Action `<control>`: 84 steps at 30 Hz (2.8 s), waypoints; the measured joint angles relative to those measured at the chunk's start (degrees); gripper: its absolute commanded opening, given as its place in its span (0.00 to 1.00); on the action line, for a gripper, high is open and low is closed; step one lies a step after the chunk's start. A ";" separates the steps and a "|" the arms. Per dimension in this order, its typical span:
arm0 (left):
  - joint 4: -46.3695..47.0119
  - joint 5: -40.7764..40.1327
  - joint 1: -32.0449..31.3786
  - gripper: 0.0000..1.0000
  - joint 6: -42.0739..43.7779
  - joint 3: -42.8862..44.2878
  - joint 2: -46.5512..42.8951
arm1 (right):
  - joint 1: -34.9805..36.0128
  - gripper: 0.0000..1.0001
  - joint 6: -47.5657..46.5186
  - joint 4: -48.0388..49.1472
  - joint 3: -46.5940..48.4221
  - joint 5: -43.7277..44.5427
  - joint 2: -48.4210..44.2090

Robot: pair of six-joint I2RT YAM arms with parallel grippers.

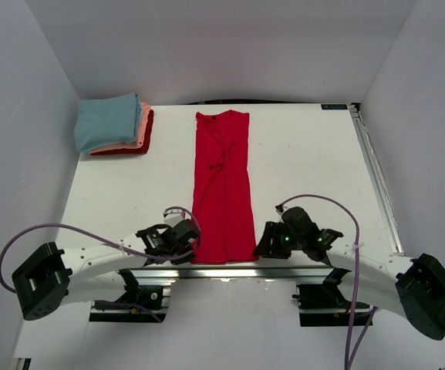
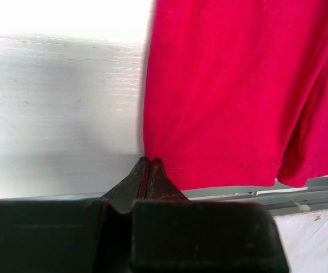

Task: Fold and stack the t-shirts
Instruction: Grab the bottom of the folded rectangular tshirt with both arms, then fold the folded rectangular tshirt in 1/3 of the way

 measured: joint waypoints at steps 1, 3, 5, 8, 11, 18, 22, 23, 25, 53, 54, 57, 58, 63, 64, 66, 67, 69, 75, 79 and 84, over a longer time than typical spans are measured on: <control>0.13 -0.04 0.00 0.00 0.02 -0.28 -0.26 | 0.07 0.65 -0.48 0.15 0.68 -0.24 -0.13; 0.42 0.09 0.00 0.00 0.24 -0.42 -0.35 | 0.24 0.69 -0.63 0.09 1.14 -0.50 -0.42; 0.83 0.33 0.00 0.00 0.72 -0.42 0.00 | 0.26 0.70 -0.72 -0.52 1.11 -0.46 -1.42; 1.66 0.63 0.00 0.03 1.42 -0.26 0.66 | 0.26 0.69 -0.70 -1.95 1.05 -0.22 -2.60; 1.86 0.76 0.00 0.18 1.86 -0.15 0.81 | 0.26 0.59 -0.52 -1.79 0.68 -0.33 -2.75; 1.42 0.74 -0.02 0.26 1.46 -0.28 0.31 | 0.28 0.52 0.57 1.88 -0.48 -2.16 -0.26; 0.83 0.74 -0.02 0.43 1.31 -0.37 -0.22 | 0.50 0.52 1.14 3.76 -0.55 -2.75 1.05; 0.66 0.76 -0.02 0.46 1.07 -0.44 -0.55 | 0.61 0.51 1.25 4.07 -0.68 -2.75 1.07; 0.48 0.79 -0.02 0.49 0.70 -0.72 -1.38 | 0.81 0.48 1.46 4.55 -0.96 -2.82 1.09; -6.64 2.25 -1.73 0.00 1.84 1.68 -5.70 | 6.25 0.00 3.56 -9.88 3.23 -1.64 -3.63; -7.30 2.12 -1.73 0.00 2.12 2.62 -5.66 | 6.29 0.00 3.39 -10.86 3.89 -1.57 -3.78; -9.07 0.42 -1.73 0.00 2.86 6.62 -5.29 | 6.34 0.00 2.47 -14.25 6.93 -0.76 -3.76; -9.60 -0.48 -1.73 0.00 3.19 8.15 -5.22 | 6.34 0.00 2.25 -15.30 8.13 -0.46 -3.74; -12.13 -6.71 -1.73 0.00 4.37 14.45 -4.94 | 6.34 0.00 1.14 -17.51 12.98 1.60 -3.02; -12.52 -8.09 -1.70 0.00 4.68 15.58 -4.66 | 6.34 0.00 0.96 -18.03 13.99 2.45 -2.58; -13.20 -10.14 -1.53 0.00 5.22 17.57 -3.67 | 6.34 0.00 0.81 -18.97 15.96 4.07 -1.66; -13.35 -11.13 -1.18 0.00 5.64 18.47 -2.93 | 6.34 0.00 0.72 -19.34 16.92 4.94 -1.27; -13.51 -12.55 -0.37 0.00 6.54 19.91 -1.29 | 6.25 0.00 0.61 -19.91 18.82 6.67 -0.46; -13.64 -14.32 7.56 0.00 10.75 22.29 1.38 | 3.87 0.00 -1.86 -21.33 25.97 10.16 3.82; -12.66 -12.94 15.72 0.00 15.98 26.03 3.72 | 0.68 0.00 -4.46 -21.20 31.67 10.97 8.96; -10.14 -10.71 20.59 0.00 23.12 33.92 13.14 | -2.47 0.00 -8.00 -21.09 37.92 10.91 15.65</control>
